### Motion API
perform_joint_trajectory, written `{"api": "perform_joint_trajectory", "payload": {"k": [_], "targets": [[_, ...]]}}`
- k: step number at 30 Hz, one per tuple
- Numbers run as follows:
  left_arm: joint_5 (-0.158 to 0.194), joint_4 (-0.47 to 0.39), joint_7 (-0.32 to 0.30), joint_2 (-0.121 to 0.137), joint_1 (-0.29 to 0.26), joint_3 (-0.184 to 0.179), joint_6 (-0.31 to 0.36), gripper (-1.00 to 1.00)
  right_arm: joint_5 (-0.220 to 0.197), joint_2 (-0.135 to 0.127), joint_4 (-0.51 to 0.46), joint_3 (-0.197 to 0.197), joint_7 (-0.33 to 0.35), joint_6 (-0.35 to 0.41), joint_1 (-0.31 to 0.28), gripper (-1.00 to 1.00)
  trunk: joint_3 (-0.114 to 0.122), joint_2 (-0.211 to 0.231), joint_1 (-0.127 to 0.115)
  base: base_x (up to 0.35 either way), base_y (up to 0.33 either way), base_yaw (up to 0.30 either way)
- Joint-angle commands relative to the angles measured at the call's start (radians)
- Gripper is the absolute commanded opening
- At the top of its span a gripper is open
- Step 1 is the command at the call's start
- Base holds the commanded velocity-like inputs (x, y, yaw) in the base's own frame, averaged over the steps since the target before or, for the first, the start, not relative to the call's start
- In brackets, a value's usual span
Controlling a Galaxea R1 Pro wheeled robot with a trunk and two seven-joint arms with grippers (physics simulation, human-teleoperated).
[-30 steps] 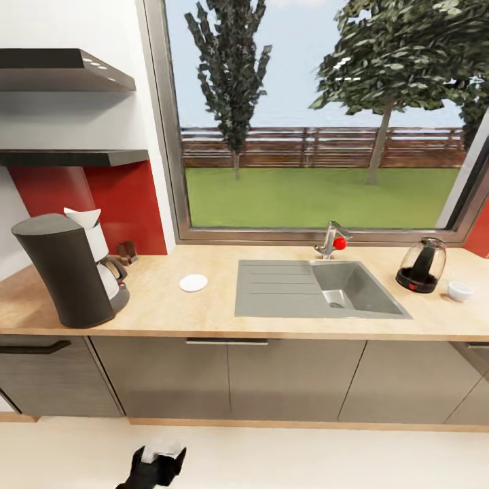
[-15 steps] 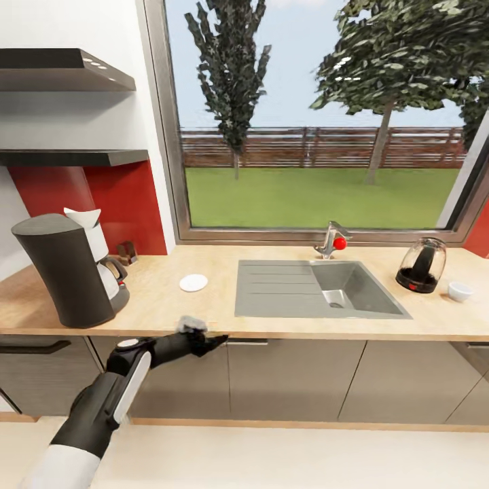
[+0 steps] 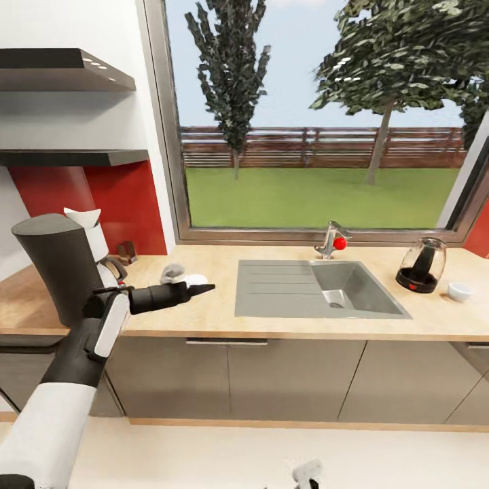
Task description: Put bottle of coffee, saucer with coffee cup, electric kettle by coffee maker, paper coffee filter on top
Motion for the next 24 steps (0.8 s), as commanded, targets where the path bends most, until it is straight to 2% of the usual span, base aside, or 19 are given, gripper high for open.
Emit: {"api": "perform_joint_trajectory", "payload": {"k": [1, 3, 5, 6, 7, 10, 11, 12, 13, 14, 16, 21, 22, 24], "targets": [[0.001, 0.005, -0.001, 0.079, -0.003, 0.024, 0.017, 1.00, 0.008, 0.023, -0.185, 0.002, 0.043, -0.002, 0.000, 1.00, -0.002, -0.002, 0.001, 0.000, 0.000, 0.000], [0.001, 0.009, -0.002, 0.121, 0.000, 0.028, 0.019, 1.00, 0.007, 0.028, -0.293, 0.003, 0.086, 0.001, 0.000, 1.00, -0.002, -0.002, 0.001, 0.000, 0.000, 0.000], [0.000, 0.013, -0.001, 0.143, 0.004, 0.030, 0.019, 1.00, 0.005, 0.032, -0.393, 0.004, 0.146, 0.013, 0.000, 1.00, -0.002, -0.002, 0.001, 0.000, 0.000, 0.000], [-0.001, 0.015, 0.001, 0.150, 0.006, 0.030, 0.019, 1.00, 0.005, 0.041, -0.476, 0.004, 0.191, 0.047, 0.000, 1.00, -0.002, -0.002, 0.001, 0.000, 0.000, 0.000], [-0.001, 0.016, 0.002, 0.153, 0.007, 0.029, 0.019, 1.00, 0.004, 0.048, -0.529, 0.004, 0.210, 0.082, 0.000, 1.00, -0.002, -0.002, 0.001, 0.000, 0.000, 0.000], [-0.003, 0.021, 0.005, 0.159, 0.009, 0.030, 0.018, 1.00, -0.006, 0.062, -0.731, 0.006, 0.248, 0.251, 0.000, 1.00, -0.002, -0.002, 0.001, 0.000, 0.000, 0.000], [-0.004, 0.034, 0.005, 0.160, 0.009, 0.030, 0.015, 1.00, -0.063, 0.062, -0.838, 0.019, 0.283, 0.339, 0.000, 1.00, -0.002, -0.002, 0.001, 0.000, 0.000, 0.000], [-0.004, 0.049, 0.006, 0.160, 0.009, 0.031, 0.010, 1.00, -0.164, 0.063, -0.962, 0.036, 0.318, 0.467, -0.001, 1.00, -0.002, -0.002, 0.001, 0.000, 0.000, 0.000], [-0.004, 0.052, 0.011, 0.159, 0.009, 0.031, 0.008, 1.00, -0.206, 0.063, -0.997, 0.040, 0.326, 0.524, -0.004, 1.00, -0.002, -0.002, 0.001, 0.000, 0.000, 0.000], [-0.004, 0.053, 0.016, 0.158, 0.009, 0.031, 0.007, 1.00, -0.225, 0.063, -1.009, 0.042, 0.327, 0.555, -0.011, 1.00, -0.002, -0.002, 0.001, 0.000, 0.000, 0.000], [-0.004, 0.054, 0.029, 0.157, 0.010, 0.031, 0.006, 1.00, -0.243, 0.063, -1.019, 0.043, 0.318, 0.596, -0.039, 1.00, -0.002, -0.002, 0.001, 0.000, 0.000, 0.000], [-0.003, 0.055, 0.062, 0.151, 0.011, 0.031, 0.005, 1.00, -0.279, 0.064, -1.019, 0.041, 0.209, 0.719, -0.203, 1.00, -0.002, -0.002, 0.001, 0.000, 0.000, 0.000], [-0.003, 0.055, 0.064, 0.150, 0.011, 0.031, 0.004, 1.00, -0.297, 0.064, -1.013, 0.041, 0.169, 0.740, -0.246, 1.00, -0.002, -0.002, 0.001, 0.000, 0.000, 0.000], [-0.002, 0.055, 0.068, 0.147, 0.011, 0.032, 0.004, 1.00, -0.389, 0.064, -0.994, 0.038, 0.029, 0.784, -0.363, 1.00, -0.002, -0.002, 0.001, 0.000, 0.000, 0.000]]}}
